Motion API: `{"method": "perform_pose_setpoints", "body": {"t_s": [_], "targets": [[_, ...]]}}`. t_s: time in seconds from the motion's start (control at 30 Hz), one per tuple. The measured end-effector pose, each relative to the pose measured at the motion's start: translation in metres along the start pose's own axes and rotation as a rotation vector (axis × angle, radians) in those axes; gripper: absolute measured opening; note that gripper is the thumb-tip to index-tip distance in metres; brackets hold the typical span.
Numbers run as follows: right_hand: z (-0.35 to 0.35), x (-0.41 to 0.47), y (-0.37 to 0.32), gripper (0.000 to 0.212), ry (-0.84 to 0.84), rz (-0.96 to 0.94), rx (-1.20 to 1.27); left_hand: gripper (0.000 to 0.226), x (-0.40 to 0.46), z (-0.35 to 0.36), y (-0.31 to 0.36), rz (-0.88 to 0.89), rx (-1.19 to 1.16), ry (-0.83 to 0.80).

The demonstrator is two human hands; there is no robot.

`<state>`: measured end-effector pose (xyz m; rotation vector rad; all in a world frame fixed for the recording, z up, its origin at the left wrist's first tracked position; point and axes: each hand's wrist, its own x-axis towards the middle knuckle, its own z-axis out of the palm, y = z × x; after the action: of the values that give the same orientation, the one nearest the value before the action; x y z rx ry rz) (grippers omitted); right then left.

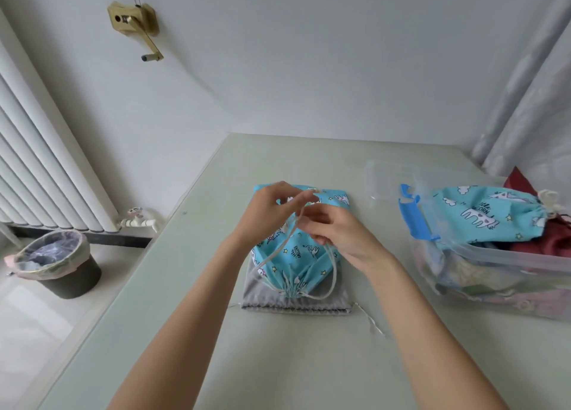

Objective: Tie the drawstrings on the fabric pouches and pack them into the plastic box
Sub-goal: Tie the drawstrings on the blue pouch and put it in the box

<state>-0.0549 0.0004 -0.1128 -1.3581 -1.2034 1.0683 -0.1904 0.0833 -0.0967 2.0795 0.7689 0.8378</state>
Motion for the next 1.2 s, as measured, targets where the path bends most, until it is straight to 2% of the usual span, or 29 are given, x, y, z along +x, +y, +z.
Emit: {"method": "perform_pose_setpoints", "body": {"t_s": [0.03, 0.1, 0.17, 0.23, 0.3, 0.37, 0.47, 0.53, 0.6, 0.67, 0.73, 0.8, 0.9, 1.0, 1.07, 1.2], "targets": [[0.001, 0.002, 0.001, 0.018, -0.012, -0.015, -0.005, 0.024, 0.002, 0.002, 0.0, -0.002, -0.009, -0.017], [0.001, 0.007, 0.003, 0.004, 0.075, -0.049, -0.028, 0.024, 0.003, 0.005, 0.0, -0.009, -0.021, -0.033], [-0.001, 0.01, 0.003, 0.008, 0.177, -0.07, -0.013, 0.029, 0.002, 0.003, -0.002, -0.07, -0.056, -0.041], [-0.006, 0.01, 0.002, 0.009, 0.223, -0.078, 0.038, 0.04, 0.002, -0.005, -0.007, -0.182, -0.111, -0.178], [-0.011, 0.01, 0.0, 0.008, 0.24, -0.075, 0.084, 0.052, 0.0, -0.012, -0.012, -0.26, -0.025, -0.399], [-0.015, 0.009, 0.0, 0.008, 0.226, -0.071, 0.146, 0.043, 0.0, -0.013, -0.016, -0.242, 0.088, -0.523], [-0.02, 0.006, -0.002, 0.011, 0.113, -0.076, 0.275, 0.015, 0.001, -0.015, -0.022, -0.179, 0.016, -0.46], [-0.025, 0.002, -0.004, 0.014, 0.009, -0.119, 0.228, 0.016, 0.001, -0.018, -0.026, -0.19, -0.147, -0.392], [-0.029, 0.001, -0.004, 0.017, -0.03, -0.169, -0.017, 0.02, 0.002, -0.022, -0.029, -0.204, -0.318, -0.349], [-0.031, 0.003, -0.002, 0.019, 0.025, -0.201, -0.319, 0.023, 0.002, -0.023, -0.028, -0.185, -0.467, -0.344], [-0.03, 0.005, 0.001, 0.02, 0.111, -0.264, -0.459, 0.027, 0.001, -0.021, -0.025, -0.164, -0.582, -0.369], [-0.027, 0.006, 0.002, 0.016, 0.177, -0.341, -0.469, 0.025, 0.001, -0.015, -0.022, -0.139, -0.57, -0.339], [-0.024, 0.005, 0.0, 0.012, 0.215, -0.423, -0.475, 0.011, 0.002, -0.005, -0.02, -0.117, -0.442, -0.283], [-0.021, 0.005, -0.002, 0.009, 0.218, -0.476, -0.466, 0.025, 0.002, 0.002, -0.019, -0.191, -0.423, -0.297], [-0.02, 0.005, -0.003, 0.008, 0.219, -0.473, -0.463, 0.023, 0.004, 0.001, -0.018, -0.189, -0.376, -0.26], [-0.025, -0.002, 0.0, 0.017, 0.255, -0.373, -0.407, 0.004, 0.0, -0.01, -0.024, -0.115, -0.213, -0.061]]}}
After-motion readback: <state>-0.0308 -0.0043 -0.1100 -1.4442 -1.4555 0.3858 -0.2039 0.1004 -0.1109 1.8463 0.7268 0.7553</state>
